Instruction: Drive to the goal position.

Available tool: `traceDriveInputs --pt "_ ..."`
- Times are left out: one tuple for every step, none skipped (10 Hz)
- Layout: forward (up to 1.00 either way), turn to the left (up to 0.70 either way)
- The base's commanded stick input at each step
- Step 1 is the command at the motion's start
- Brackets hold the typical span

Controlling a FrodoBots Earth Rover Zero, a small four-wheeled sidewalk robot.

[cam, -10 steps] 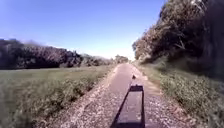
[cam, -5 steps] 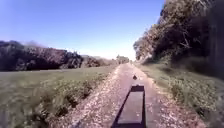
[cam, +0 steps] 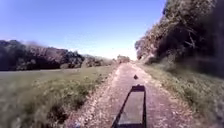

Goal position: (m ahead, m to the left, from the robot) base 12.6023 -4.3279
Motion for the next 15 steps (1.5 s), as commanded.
traceDriveInputs --pt "0.85 -0.34" --pt "0.85 -0.34" --pt "0.85 -0.34" --pt "0.85 -0.34" --pt "0.85 -0.33" --pt "0.85 -0.27" --pt "0.85 -0.13" --pt "0.85 0.0" --pt "0.85 0.0" --pt "0.85 0.0" --pt "0.85 0.0" --pt "0.85 0.0" --pt "0.85 0.0" --pt "0.85 0.0" --pt "0.85 0.0"
